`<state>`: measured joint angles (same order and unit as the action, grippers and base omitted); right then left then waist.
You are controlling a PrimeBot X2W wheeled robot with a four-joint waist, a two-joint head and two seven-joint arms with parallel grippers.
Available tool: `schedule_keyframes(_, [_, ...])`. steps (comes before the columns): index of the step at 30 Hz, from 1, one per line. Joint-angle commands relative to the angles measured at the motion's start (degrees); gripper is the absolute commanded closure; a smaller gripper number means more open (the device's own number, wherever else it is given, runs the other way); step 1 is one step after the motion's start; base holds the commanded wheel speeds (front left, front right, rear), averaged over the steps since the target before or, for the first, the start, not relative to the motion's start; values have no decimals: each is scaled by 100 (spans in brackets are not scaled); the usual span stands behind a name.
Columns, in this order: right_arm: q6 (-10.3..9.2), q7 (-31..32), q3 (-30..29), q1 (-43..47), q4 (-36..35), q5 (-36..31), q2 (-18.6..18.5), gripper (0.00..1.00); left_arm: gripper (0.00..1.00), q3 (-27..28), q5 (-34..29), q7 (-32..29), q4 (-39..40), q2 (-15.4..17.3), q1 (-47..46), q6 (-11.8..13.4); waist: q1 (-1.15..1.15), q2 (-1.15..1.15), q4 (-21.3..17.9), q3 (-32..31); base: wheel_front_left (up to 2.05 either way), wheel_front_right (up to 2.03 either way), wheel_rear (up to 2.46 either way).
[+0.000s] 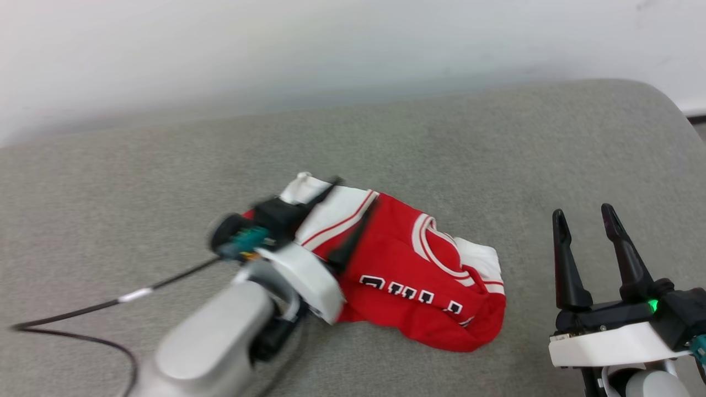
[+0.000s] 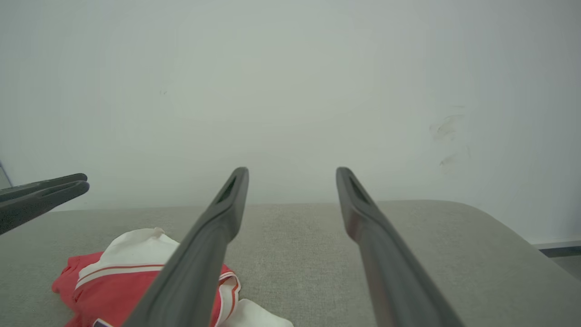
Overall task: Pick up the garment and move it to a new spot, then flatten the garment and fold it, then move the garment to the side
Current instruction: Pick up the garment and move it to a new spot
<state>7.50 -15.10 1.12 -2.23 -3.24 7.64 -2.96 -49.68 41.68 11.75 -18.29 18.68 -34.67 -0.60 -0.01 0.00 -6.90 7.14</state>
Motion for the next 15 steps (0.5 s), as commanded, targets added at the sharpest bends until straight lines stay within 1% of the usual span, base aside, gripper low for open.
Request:
schedule_keyframes(1, [-2,-10,2,83,0,-19,15,0,0,213,-1,142,99,184,29,94,1,0,206,-191,0,0,0])
schedule_keyframes(5, [-2,-10,34,178,3,-85,14,0,0,709,-99,311,367,649,311,352,1,0,399,-337,0,0,0])
schedule_keyframes(8, [-2,-10,57,230,-46,-69,14,0,0,1119,-145,343,683,901,668,547,1,0,518,-394,0,0,0])
schedule_keyframes(11, [-2,-10,58,267,-129,-9,13,0,0,1764,-122,346,1194,908,1277,699,1,0,625,-415,0,0,0])
schedule_keyframes(13, [-2,-10,69,271,-184,2,15,0,0,2117,-304,344,1486,902,1748,785,1,0,694,-424,0,0,0])
schedule_keyframes(15, [-2,-10,75,304,-229,-3,15,0,0,2393,-515,345,1735,787,2184,802,1,0,766,-429,0,0,0])
